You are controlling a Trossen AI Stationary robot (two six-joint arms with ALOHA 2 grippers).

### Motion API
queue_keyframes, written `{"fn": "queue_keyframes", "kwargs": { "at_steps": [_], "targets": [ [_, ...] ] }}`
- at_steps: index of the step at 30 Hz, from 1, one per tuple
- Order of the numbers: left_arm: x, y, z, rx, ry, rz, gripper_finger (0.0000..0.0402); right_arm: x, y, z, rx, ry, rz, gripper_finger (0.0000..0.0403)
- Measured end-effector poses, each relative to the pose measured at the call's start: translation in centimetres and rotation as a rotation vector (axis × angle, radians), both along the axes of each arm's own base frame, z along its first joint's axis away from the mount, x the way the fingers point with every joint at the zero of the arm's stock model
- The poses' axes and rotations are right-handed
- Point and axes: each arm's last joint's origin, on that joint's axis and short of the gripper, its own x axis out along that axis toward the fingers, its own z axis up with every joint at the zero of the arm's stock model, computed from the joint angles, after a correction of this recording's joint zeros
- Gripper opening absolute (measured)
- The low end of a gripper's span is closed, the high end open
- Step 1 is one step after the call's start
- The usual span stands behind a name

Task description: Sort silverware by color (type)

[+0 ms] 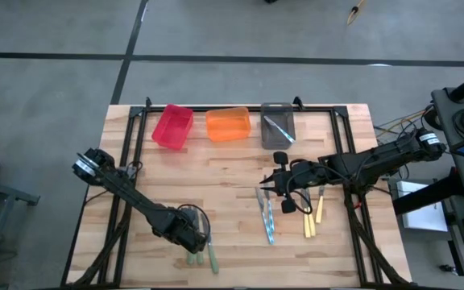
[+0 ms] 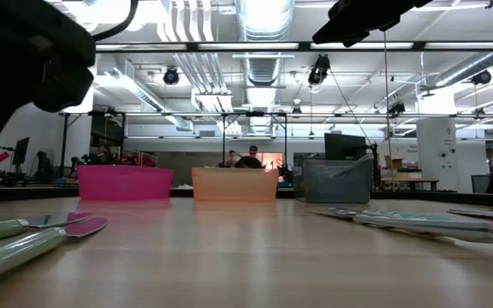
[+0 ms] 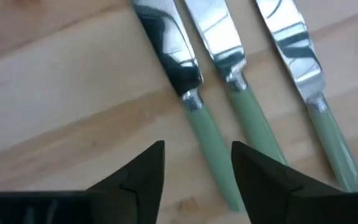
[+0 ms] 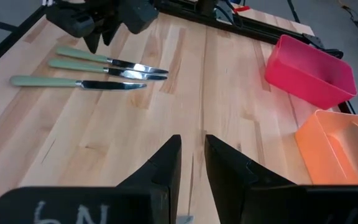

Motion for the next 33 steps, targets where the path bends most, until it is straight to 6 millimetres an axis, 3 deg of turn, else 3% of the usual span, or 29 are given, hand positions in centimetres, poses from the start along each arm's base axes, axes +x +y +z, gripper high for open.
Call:
{"fn": "queue_keyframes", "kwargs": {
  "at_steps": [7, 33],
  "targets": [
    [0.4, -0.2, -0.7, 0.028, 0.004, 0.001, 0.0189, 0.0, 0.0, 0.0, 0.0, 0.0, 0.0, 0.0061],
    [-0.2, 0.4, -1.5, 0.127, -0.003, 0.009, 0.0179, 0.0, 0.0, 0.0, 0.0, -0.001, -0.001, 0.0061]
  ]
}}
